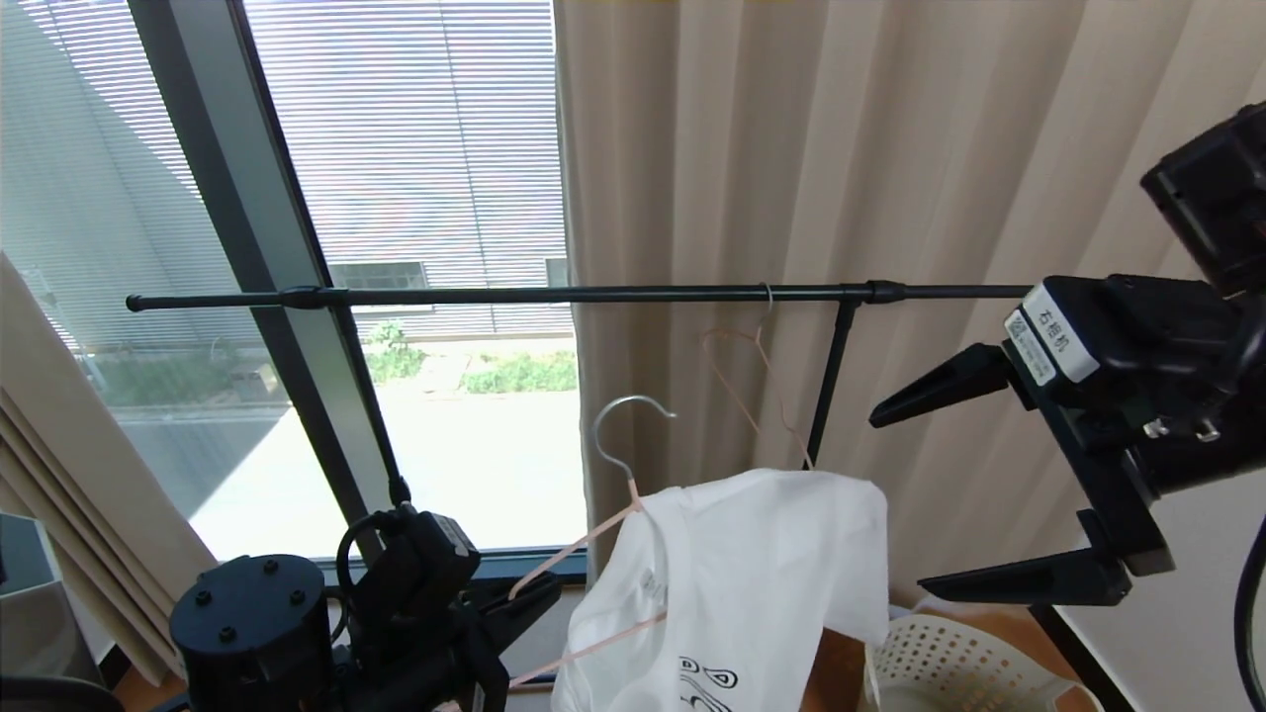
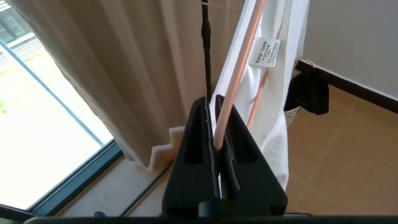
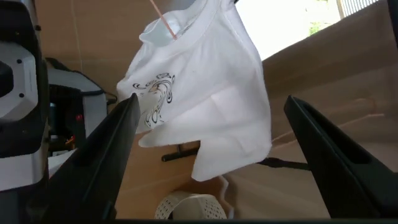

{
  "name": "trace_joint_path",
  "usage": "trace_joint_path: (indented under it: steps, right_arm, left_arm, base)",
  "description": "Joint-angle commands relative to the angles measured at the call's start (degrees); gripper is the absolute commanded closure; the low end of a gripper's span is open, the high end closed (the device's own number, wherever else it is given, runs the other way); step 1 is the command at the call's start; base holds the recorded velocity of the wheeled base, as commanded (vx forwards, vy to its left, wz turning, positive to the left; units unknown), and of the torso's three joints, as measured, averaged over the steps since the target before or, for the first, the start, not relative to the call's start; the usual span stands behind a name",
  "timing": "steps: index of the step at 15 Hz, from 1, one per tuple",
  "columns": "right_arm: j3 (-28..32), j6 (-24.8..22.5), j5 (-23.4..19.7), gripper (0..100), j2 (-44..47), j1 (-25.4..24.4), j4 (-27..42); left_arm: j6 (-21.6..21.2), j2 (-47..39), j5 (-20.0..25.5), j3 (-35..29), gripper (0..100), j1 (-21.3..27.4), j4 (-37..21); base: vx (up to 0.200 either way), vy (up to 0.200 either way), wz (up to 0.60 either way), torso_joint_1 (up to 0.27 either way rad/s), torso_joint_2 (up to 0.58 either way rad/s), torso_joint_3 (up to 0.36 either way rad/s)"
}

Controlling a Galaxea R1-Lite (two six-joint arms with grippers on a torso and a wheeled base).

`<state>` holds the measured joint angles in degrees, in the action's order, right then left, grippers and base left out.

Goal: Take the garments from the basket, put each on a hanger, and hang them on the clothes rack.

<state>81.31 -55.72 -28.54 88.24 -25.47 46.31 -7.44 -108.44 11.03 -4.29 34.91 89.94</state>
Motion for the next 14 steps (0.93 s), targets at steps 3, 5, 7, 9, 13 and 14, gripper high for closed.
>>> trace_joint_path:
  steps: [3,5,7,9,13,14]
  right_arm:
    - [12.73,-7.38,-4.86,0,17.15,4.55,10.90]
    - [12.64,-7.38,-5.12,0,18.46,3.32,10.73]
    - [12.73,-6.85,-5.91,0,19.87,2.35,10.38]
    - [12.82,-6.68,-5.91,0,20.22,1.30,10.38]
    - [12.91,-6.15,-5.91,0,22.24,-0.64,10.38]
    - [12.91,-6.15,-5.91,0,22.33,-0.64,10.29]
  left_arm:
    - [-1.35,0.15,0.31,1.13,100,1.12,0.06]
    - [-1.44,0.15,0.39,1.21,100,1.82,0.06]
    - [-1.53,0.15,0.31,1.57,100,2.79,0.06]
    - [-1.62,0.24,0.31,1.48,100,3.32,0.06]
    - [-1.62,1.30,0.31,1.48,100,3.41,0.06]
    - [-1.62,1.30,0.31,1.48,100,3.41,0.06]
  base:
    - [0.000,0.000,0.00,0.000,0.00,0.000]
    - [0.000,0.000,0.00,0.000,0.00,0.000]
    - [0.000,0.000,0.00,0.000,0.00,0.000]
    - [0.000,0.000,0.00,0.000,0.00,0.000]
    - [0.000,0.000,0.00,0.000,0.00,0.000]
    - [0.000,0.000,0.00,0.000,0.00,0.000]
